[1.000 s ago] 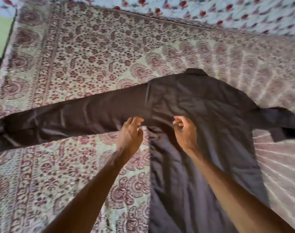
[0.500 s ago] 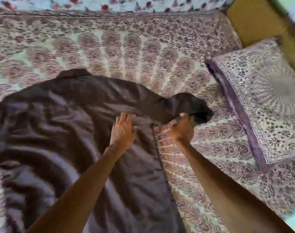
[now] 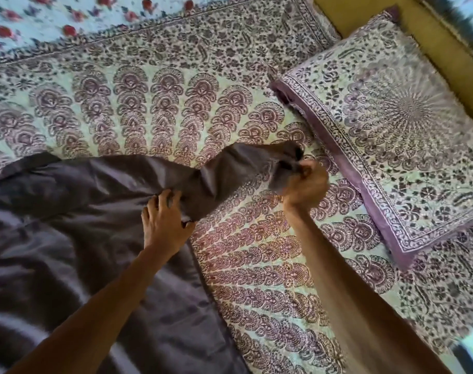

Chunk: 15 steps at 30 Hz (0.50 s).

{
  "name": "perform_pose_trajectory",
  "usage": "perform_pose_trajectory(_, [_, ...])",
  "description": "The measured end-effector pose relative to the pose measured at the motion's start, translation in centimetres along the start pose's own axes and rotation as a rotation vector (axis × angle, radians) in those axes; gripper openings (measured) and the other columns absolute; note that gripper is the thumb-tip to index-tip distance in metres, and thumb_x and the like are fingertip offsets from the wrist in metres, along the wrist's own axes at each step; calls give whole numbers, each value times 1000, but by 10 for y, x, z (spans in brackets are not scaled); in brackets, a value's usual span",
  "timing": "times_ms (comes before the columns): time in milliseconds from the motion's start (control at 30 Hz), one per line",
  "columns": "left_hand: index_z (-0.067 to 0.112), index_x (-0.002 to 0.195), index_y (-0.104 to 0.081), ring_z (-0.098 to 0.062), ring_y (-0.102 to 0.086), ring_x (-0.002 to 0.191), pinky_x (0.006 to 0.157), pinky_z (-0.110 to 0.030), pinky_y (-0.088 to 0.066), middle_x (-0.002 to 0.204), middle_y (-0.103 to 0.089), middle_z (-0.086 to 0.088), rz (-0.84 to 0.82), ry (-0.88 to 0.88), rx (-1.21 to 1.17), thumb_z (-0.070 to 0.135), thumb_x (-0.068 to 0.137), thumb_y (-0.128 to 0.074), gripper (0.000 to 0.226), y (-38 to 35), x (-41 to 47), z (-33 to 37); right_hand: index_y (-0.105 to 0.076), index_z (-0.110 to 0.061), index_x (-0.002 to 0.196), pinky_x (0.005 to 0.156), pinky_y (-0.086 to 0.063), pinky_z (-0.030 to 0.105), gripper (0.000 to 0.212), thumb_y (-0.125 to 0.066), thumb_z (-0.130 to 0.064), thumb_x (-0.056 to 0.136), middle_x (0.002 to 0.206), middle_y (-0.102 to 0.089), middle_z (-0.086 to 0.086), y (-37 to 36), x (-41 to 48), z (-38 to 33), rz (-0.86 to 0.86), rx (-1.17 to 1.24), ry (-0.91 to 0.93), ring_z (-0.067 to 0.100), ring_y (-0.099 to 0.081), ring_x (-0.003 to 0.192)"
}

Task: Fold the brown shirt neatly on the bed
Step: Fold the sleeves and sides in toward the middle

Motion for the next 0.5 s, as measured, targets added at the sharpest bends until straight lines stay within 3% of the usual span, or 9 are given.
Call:
perform_pose_trajectory(67, [24, 144, -35, -39, -28, 136, 107, -57, -28, 150, -30, -11, -47, 8, 2, 50, 64, -75, 93, 1, 3, 3, -68, -13, 90, 65, -49, 20, 8, -62, -14, 84, 85, -64, -8, 17, 23, -5, 185, -213, 282, 6, -56, 75])
perform_pose_trajectory(133, [27, 148, -29, -37, -16, 143, 111, -56, -20, 156, -20, -9, -95, 2, -36, 50, 63, -75, 99, 2, 8, 9, -65, -16, 99, 84, -42, 30, 18, -61, -14, 82, 102, -65, 3, 32, 37, 10, 182, -486, 419, 17, -55, 94])
perform_pose_trajectory(200, [31, 149, -25, -36, -10, 145, 113, -57, -18, 159, -13, -7, -140, -20, -74, 46, 64, -74, 99, 1, 12, 19, -63, -16, 100, 89, -37, 35, 23, -69, -12, 78, 105, -63, 7, 42, 40, 39, -28, -763, 463, 26, -55, 99])
perform_pose_trajectory(267, [33, 149, -24, -34, -8, 146, 114, -58, -17, 160, -11, -5, -168, -37, -97, 47, 68, -72, 96, -1, 16, 28, -64, -12, 102, 89, -44, 43, 29, -75, -11, 76, 110, -61, 12, 48, 37, 68, -366, -956, 353, 31, -56, 103])
perform_pose_trajectory(300, [34, 150, -23, -33, -6, 147, 115, -59, -14, 160, -9, -3, -186, -38, -104, 51, 71, -70, 93, -4, 19, 32, -64, -11, 105, 89, -46, 45, 31, -76, -12, 77, 113, -60, 13, 51, 34, 78, -490, -994, 276, 32, -55, 105])
perform_pose_trajectory(367, [35, 150, -21, -32, -2, 148, 116, -57, -9, 161, -5, -1, -224, -28, -110, 59, 78, -63, 87, -8, 25, 40, -63, -11, 107, 88, -48, 44, 34, -78, -15, 76, 114, -60, 13, 55, 37, 84, -529, -965, 200, 31, -57, 104])
perform_pose_trajectory(433, [32, 148, -28, -32, -7, 147, 115, -57, -9, 160, -10, -3, -181, -9, -136, 64, 83, -50, 76, -7, 31, 45, -62, -12, 112, 90, -48, 42, 45, -82, -20, 72, 119, -59, 12, 53, 39, 77, -478, -881, 263, 30, -56, 107])
perform_pose_trajectory(500, [26, 144, -37, -36, -18, 143, 112, -59, -17, 156, -22, -8, -95, 16, -184, 54, 90, -44, 61, -4, 37, 48, -58, -13, 121, 99, -45, 45, 60, -84, -23, 68, 131, -52, 14, 43, 46, 68, -501, -805, 357, 33, -49, 121])
Point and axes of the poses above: each hand's wrist, its own x-axis towards the middle knuckle, its own y-axis out of the back of the hand, z = x × y, the point moved 2 cm from there along x, towards the middle knuckle
